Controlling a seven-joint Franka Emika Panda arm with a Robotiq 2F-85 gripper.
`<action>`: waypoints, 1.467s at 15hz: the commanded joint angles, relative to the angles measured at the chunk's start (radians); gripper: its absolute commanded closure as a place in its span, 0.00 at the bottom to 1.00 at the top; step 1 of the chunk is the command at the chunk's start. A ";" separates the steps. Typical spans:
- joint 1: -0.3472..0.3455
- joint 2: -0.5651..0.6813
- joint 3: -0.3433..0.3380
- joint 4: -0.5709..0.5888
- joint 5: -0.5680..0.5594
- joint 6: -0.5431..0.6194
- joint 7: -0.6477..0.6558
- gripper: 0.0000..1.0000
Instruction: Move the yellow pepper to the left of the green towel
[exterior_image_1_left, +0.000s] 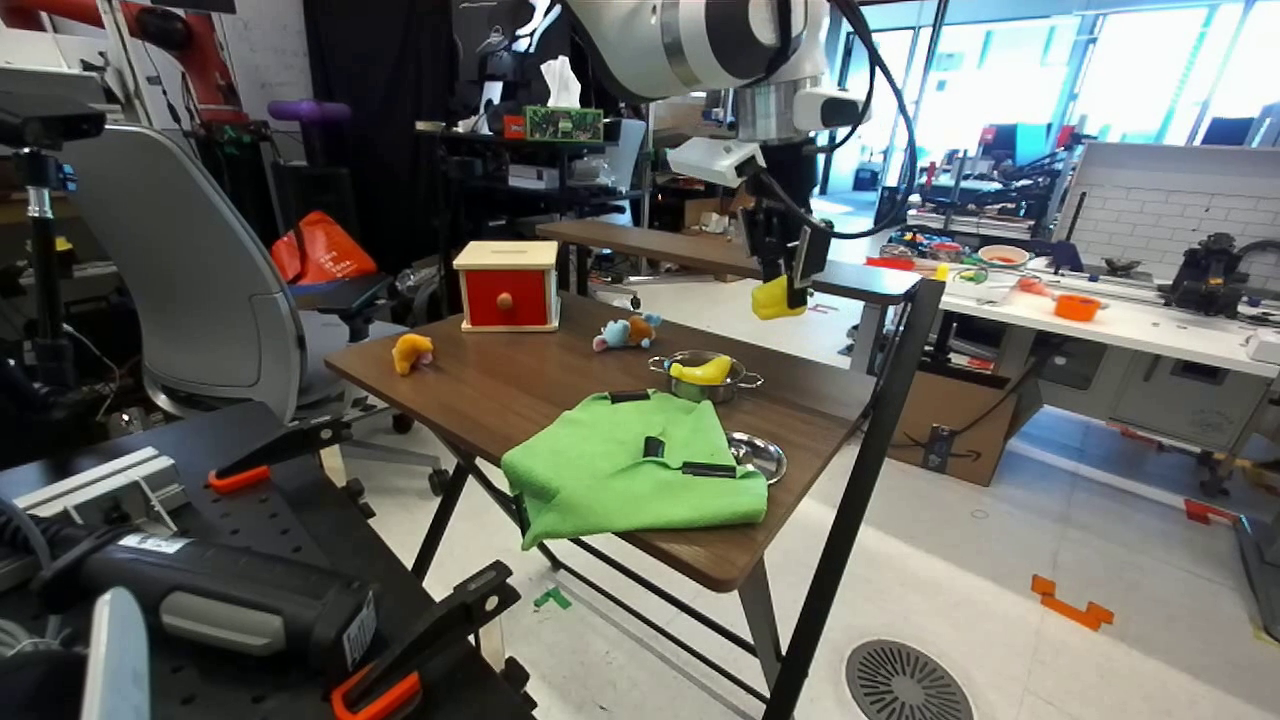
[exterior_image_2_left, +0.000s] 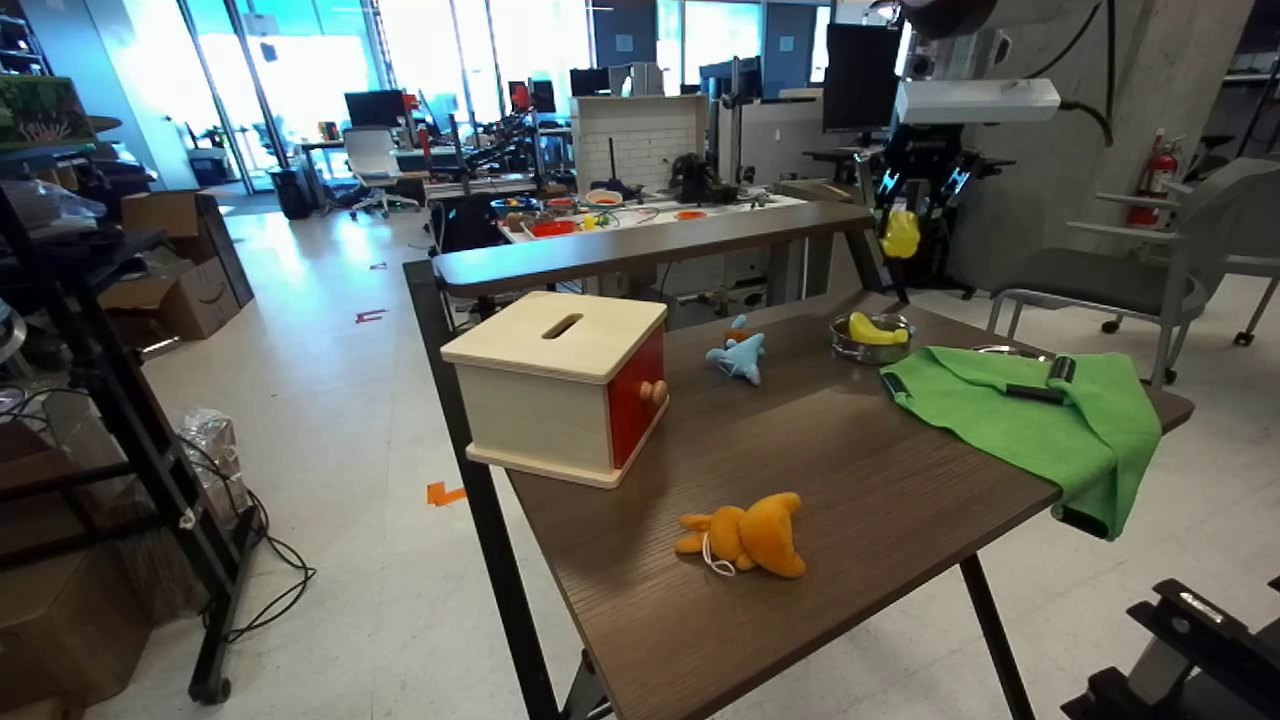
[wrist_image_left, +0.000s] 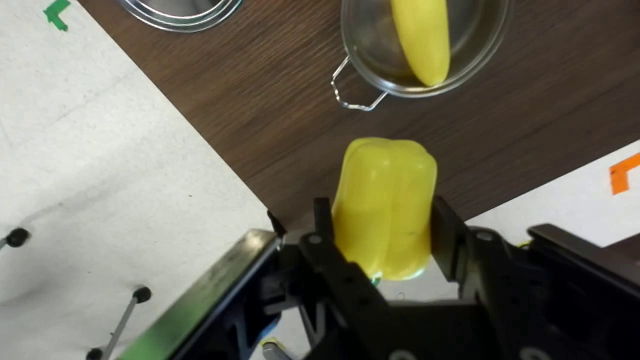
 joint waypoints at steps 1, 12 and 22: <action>0.038 -0.169 0.041 -0.244 -0.057 0.065 -0.115 0.77; 0.228 -0.351 0.163 -0.758 -0.256 0.183 -0.176 0.77; 0.313 -0.298 0.117 -0.778 -0.393 0.265 -0.114 0.77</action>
